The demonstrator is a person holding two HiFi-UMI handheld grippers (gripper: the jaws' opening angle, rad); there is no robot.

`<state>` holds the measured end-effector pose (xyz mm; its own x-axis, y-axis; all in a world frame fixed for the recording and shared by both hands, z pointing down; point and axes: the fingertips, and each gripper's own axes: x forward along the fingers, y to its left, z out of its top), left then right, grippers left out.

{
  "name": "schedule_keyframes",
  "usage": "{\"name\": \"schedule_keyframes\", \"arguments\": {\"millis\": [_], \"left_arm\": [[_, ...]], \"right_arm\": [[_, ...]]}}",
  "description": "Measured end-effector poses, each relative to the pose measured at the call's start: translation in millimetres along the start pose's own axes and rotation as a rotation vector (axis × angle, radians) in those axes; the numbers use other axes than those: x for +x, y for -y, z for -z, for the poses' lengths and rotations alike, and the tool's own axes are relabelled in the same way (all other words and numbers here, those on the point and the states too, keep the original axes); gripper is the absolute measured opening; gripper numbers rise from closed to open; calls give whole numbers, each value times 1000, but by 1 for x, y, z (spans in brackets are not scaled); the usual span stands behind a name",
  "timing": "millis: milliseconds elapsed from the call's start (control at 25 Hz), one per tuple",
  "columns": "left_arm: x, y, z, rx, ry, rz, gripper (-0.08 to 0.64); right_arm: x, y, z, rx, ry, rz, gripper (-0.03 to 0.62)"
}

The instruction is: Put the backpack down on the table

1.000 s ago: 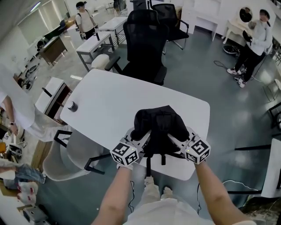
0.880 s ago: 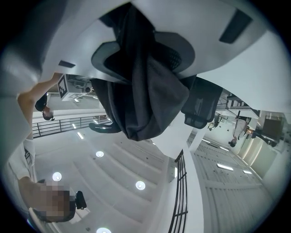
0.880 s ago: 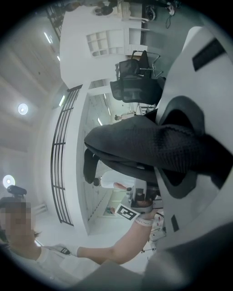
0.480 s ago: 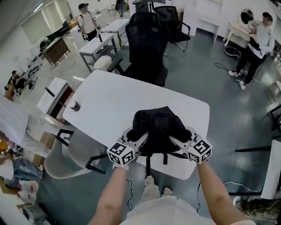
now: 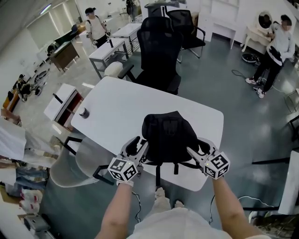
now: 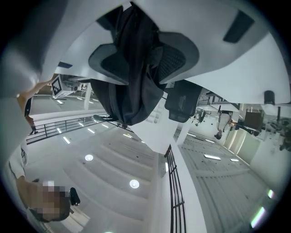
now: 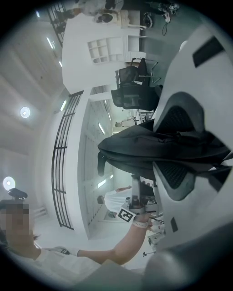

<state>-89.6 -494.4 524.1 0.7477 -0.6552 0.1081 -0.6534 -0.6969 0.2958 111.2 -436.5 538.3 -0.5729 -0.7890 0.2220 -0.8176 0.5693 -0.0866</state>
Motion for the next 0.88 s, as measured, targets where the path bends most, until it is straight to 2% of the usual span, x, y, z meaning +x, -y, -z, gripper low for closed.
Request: {"name": "schedule_keyframes", "arguments": {"millis": [160,320,520,720,880], "left_arm": [[-15,5,-3,-4,16,-34,218],[-29,16,-12,3,49,-52,206],[-59,35,-16,11,79,-117,112],[-87,68,-11,37,92,-149,74],[-106,88,-11,71,101,-181,51]], "right_arm": [[-21,3,-7,17,38,36,201],[-40,-1,-16,1,58,38,192],[-69,-10,-24,5,88,67,167],[-94,-28,-25,7,114,54,48],[-114,-31,-25,-3,117,132,21]]}}
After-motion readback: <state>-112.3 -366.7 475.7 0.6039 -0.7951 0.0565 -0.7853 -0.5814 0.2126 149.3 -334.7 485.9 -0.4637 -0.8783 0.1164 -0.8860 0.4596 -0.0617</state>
